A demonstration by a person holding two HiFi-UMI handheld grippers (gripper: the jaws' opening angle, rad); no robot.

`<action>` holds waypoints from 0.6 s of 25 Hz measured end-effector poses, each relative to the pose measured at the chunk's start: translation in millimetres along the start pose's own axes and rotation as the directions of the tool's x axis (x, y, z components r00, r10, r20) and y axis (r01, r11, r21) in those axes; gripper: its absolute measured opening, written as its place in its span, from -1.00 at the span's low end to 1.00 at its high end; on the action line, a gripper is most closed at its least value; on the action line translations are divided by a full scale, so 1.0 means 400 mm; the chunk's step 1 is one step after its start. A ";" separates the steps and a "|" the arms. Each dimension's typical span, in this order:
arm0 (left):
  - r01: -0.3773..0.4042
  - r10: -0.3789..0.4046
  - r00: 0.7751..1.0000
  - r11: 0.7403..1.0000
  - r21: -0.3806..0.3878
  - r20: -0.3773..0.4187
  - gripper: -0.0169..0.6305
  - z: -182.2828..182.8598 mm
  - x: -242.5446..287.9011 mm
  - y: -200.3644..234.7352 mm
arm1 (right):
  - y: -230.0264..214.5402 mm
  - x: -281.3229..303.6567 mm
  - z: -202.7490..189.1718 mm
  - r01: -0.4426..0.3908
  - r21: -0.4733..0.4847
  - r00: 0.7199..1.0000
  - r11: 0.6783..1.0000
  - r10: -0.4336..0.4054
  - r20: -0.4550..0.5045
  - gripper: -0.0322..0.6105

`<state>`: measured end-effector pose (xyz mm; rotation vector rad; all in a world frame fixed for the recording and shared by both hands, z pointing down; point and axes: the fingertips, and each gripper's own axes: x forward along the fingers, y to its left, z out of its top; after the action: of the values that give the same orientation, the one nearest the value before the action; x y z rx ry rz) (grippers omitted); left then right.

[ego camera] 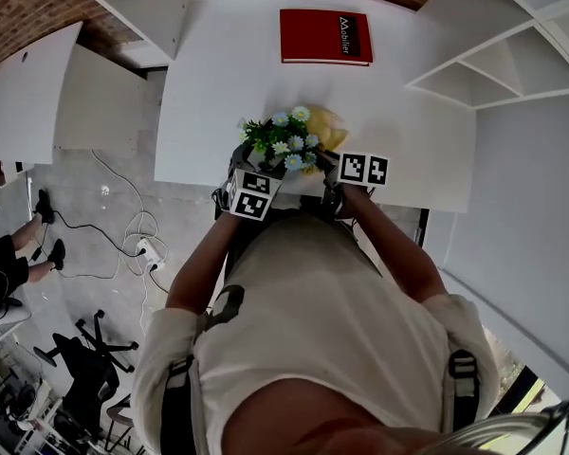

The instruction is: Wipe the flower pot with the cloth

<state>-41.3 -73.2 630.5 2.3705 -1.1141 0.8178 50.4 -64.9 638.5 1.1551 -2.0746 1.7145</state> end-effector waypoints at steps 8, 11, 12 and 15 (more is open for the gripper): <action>-0.045 0.045 0.999 0.999 0.000 -0.011 0.17 -0.001 0.002 0.025 | 0.098 -0.012 0.082 -0.191 0.071 0.975 0.979 0.180 0.134 -0.62; -0.062 0.061 0.998 0.998 -0.019 -0.010 0.16 0.003 -0.001 0.039 | 0.079 0.010 0.066 -0.199 0.126 0.971 0.972 0.178 0.158 -0.63; -0.067 0.066 0.998 0.998 -0.023 -0.011 0.15 0.004 -0.002 0.042 | 0.070 0.019 0.053 -0.186 0.134 0.974 0.973 0.166 0.153 -0.65; -0.073 0.073 0.997 0.997 -0.023 -0.011 0.15 0.005 -0.005 0.047 | 0.038 0.049 0.008 -0.120 0.121 0.988 0.985 0.107 0.110 -0.66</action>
<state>-56.5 -84.5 629.6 2.3159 -1.2060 0.8352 28.0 -75.8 638.3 1.2062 -2.1570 1.9034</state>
